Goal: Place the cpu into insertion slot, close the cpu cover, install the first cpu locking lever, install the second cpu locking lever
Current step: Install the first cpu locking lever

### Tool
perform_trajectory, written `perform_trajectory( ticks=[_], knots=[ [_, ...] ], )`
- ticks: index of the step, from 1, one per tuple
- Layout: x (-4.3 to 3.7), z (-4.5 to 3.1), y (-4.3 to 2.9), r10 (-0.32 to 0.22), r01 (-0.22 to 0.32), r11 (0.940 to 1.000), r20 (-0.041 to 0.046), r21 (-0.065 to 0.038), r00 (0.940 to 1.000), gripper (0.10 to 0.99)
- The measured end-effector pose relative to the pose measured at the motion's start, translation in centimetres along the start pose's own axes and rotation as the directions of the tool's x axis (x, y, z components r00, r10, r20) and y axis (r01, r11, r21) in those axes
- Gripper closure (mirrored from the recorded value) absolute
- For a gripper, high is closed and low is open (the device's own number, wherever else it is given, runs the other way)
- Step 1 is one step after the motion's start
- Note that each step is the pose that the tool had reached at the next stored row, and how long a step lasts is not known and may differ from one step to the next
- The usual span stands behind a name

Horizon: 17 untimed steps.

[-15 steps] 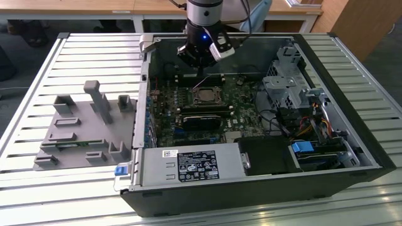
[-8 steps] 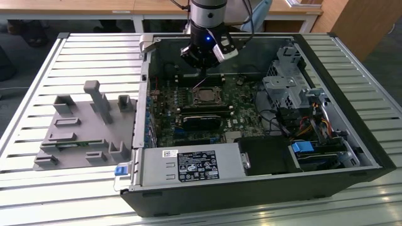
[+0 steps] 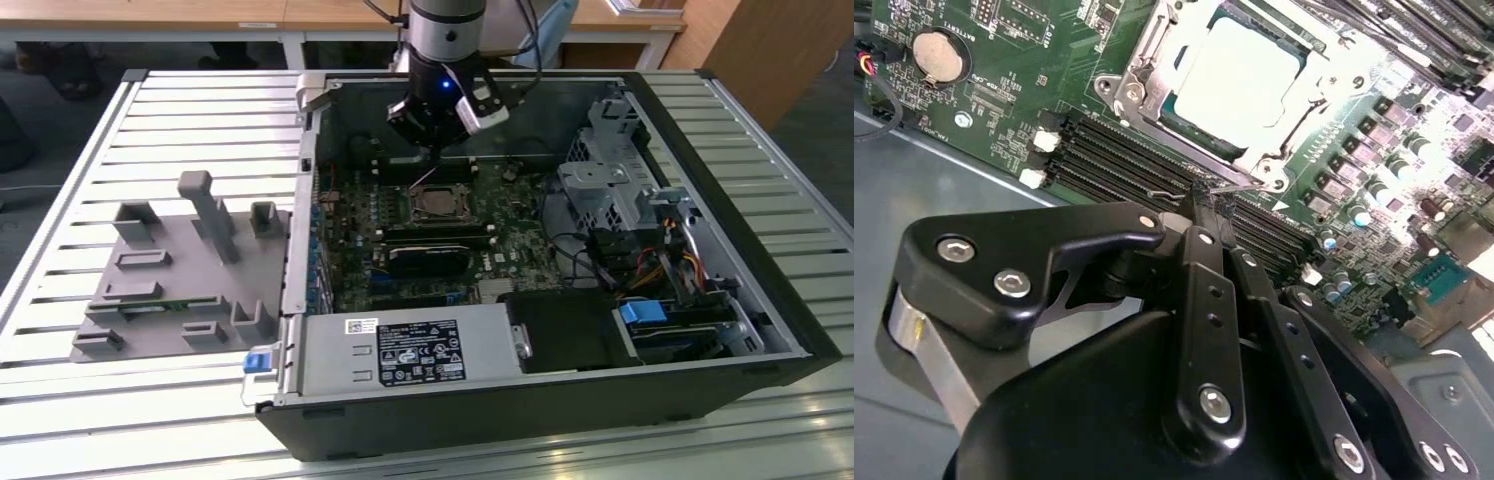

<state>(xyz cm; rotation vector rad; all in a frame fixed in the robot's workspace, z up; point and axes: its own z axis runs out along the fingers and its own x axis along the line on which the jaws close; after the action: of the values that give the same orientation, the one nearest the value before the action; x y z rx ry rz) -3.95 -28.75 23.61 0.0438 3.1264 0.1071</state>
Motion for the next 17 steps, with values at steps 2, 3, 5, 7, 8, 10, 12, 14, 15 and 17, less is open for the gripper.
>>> perform_trajectory(
  ticks=[2, 3, 5, 7, 8, 10, 12, 14, 15, 17],
  knots=[
    [-0.14, 0.14, 0.06, 0.000, 0.000, 1.0000, 0.0002, 0.000, 1.0000, 0.980],
    [-0.21, 0.21, 0.08, 0.000, 0.000, 1.0000, 0.0001, 0.000, 1.0000, 0.980],
    [-0.35, 0.35, 0.10, 0.000, 0.000, 1.0000, 0.0001, 0.000, 1.0000, 0.980],
    [-0.48, 0.51, 0.10, 0.000, 0.000, 1.0000, 0.0001, 0.000, 1.0000, 0.980],
    [-0.55, 0.60, 0.10, 0.000, 0.000, 1.0000, 0.0001, 0.000, 1.0000, 0.980],
    [-0.73, 0.77, 0.11, 0.000, 0.000, 1.0000, 0.0002, 0.000, 1.0000, 0.980],
    [-0.92, 0.94, 0.12, 0.000, 0.000, 1.0000, 0.0001, 0.000, 1.0000, 0.980],
    [-1.07, 1.09, 0.14, 0.000, 0.000, 1.0000, 0.0001, 0.000, 1.0000, 0.980],
    [-1.15, 1.16, 0.15, 0.000, 0.000, 1.0000, 0.0002, 0.000, 1.0000, 0.980],
    [-1.32, 1.31, 0.17, 0.000, 0.000, 1.0000, 0.0001, 0.000, 1.0000, 0.980]
  ],
)
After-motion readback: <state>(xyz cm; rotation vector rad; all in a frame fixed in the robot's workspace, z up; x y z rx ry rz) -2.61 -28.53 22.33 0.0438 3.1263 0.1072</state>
